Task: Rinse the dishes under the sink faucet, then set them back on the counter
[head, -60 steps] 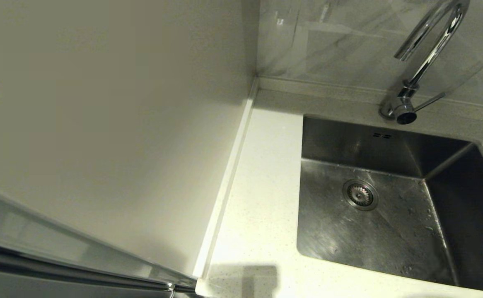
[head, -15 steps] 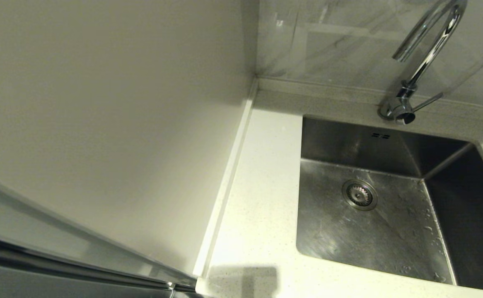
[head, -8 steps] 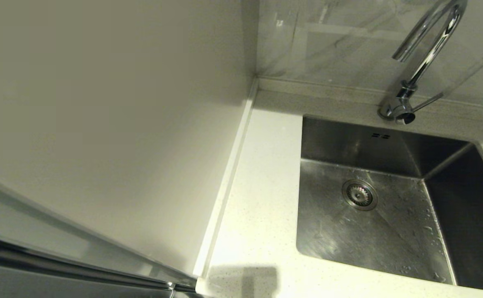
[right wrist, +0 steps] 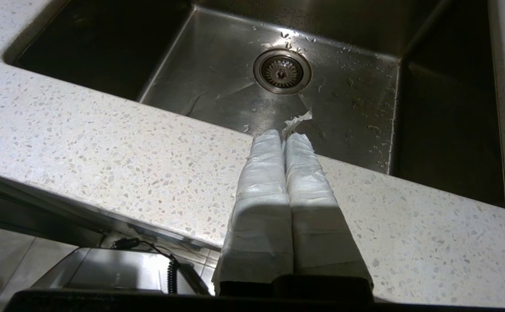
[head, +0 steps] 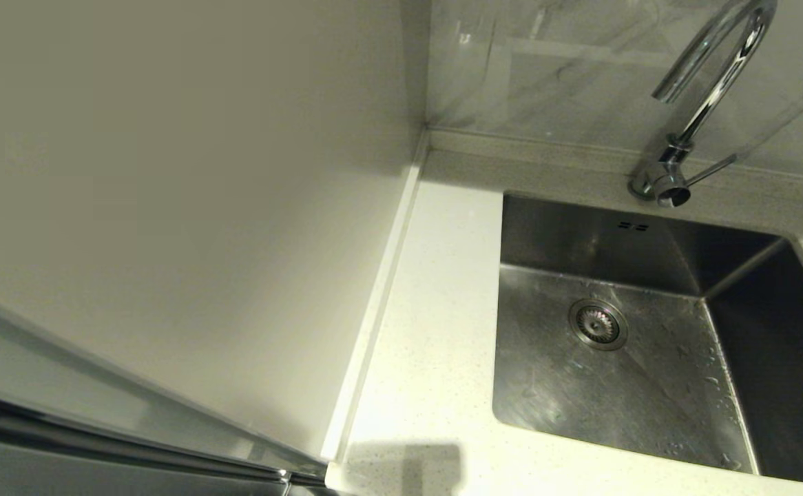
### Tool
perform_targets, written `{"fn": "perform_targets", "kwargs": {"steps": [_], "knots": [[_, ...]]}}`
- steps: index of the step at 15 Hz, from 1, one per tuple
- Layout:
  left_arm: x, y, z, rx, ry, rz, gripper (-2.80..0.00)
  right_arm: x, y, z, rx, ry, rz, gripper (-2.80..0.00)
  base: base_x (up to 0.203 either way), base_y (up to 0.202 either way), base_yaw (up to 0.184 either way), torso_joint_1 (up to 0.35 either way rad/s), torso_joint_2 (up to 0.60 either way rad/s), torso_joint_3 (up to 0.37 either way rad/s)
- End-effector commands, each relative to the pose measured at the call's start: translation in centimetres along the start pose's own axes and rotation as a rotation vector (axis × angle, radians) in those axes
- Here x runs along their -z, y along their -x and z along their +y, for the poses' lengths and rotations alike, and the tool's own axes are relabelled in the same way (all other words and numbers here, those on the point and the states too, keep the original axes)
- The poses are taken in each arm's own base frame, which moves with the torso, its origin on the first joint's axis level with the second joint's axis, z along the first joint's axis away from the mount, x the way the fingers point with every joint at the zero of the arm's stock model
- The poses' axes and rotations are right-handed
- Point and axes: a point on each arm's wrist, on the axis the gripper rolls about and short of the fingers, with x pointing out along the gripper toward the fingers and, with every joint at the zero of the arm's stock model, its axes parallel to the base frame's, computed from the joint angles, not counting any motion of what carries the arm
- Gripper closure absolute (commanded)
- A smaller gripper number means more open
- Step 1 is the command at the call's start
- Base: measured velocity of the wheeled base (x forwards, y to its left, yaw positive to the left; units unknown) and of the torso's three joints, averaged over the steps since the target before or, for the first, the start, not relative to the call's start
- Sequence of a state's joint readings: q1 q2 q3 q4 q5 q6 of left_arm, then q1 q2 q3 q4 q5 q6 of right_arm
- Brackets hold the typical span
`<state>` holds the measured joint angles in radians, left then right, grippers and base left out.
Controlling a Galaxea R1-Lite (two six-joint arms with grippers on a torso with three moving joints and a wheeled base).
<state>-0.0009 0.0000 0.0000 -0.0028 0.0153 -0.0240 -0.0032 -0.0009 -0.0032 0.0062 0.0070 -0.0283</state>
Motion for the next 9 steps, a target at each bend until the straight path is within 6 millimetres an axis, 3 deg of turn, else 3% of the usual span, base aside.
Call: {"fn": "perform_targets", "kwargs": {"steps": [1, 9], "knots": [[0.00, 0.02, 0.00, -0.001, 0.001, -0.003, 0.00, 0.00, -0.02, 0.00, -0.001, 0.001, 0.002, 0.00, 0.000, 0.000, 0.000, 0.000, 0.00, 0.000], [0.00, 0.02, 0.00, 0.000, 0.001, -0.003, 0.00, 0.00, -0.01, 0.00, -0.001, 0.001, 0.001, 0.00, 0.000, 0.000, 0.000, 0.000, 0.00, 0.000]]}}
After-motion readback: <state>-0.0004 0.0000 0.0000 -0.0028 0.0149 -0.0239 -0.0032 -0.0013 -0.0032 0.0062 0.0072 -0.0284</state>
